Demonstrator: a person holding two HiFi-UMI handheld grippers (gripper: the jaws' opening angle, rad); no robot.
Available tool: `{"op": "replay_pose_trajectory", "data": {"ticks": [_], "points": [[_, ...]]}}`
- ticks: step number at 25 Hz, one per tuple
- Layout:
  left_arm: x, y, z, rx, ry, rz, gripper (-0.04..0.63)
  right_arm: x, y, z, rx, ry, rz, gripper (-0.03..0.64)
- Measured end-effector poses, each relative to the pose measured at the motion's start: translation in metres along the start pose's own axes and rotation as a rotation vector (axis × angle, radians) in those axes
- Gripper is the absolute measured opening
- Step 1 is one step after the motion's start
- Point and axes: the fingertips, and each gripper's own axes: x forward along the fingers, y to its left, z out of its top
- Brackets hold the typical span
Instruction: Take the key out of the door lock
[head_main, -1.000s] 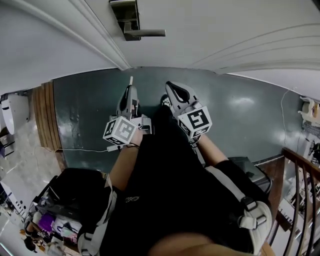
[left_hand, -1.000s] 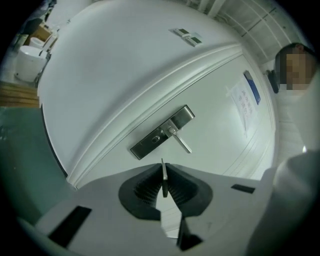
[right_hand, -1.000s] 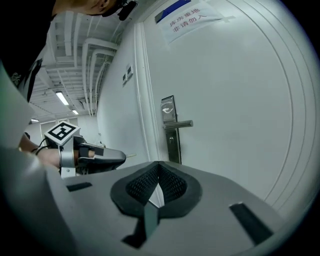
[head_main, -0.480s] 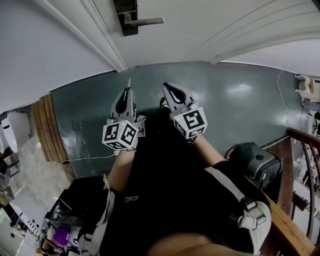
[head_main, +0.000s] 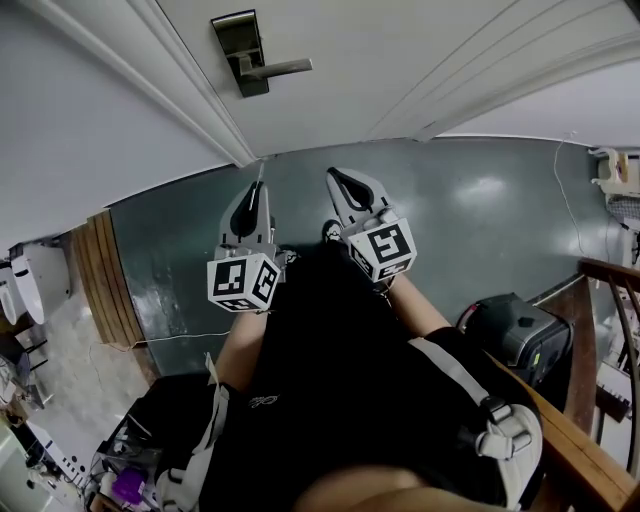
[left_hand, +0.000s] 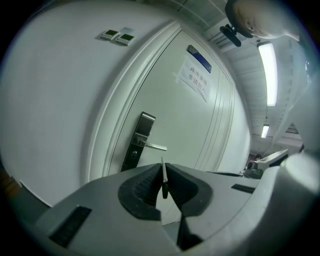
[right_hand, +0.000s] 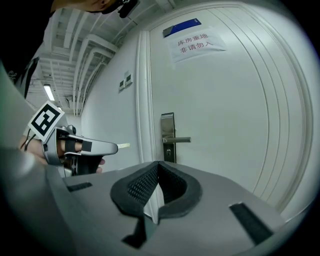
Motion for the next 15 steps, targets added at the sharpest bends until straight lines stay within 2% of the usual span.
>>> {"op": "replay_pose_trajectory", "data": {"ticks": [15], "points": [[0.016,-0.018,0.086,0.151,-0.172,0.052,0.035,0.006,-0.024,0.093,-0.11,-0.152,0.04,0.008]]}}
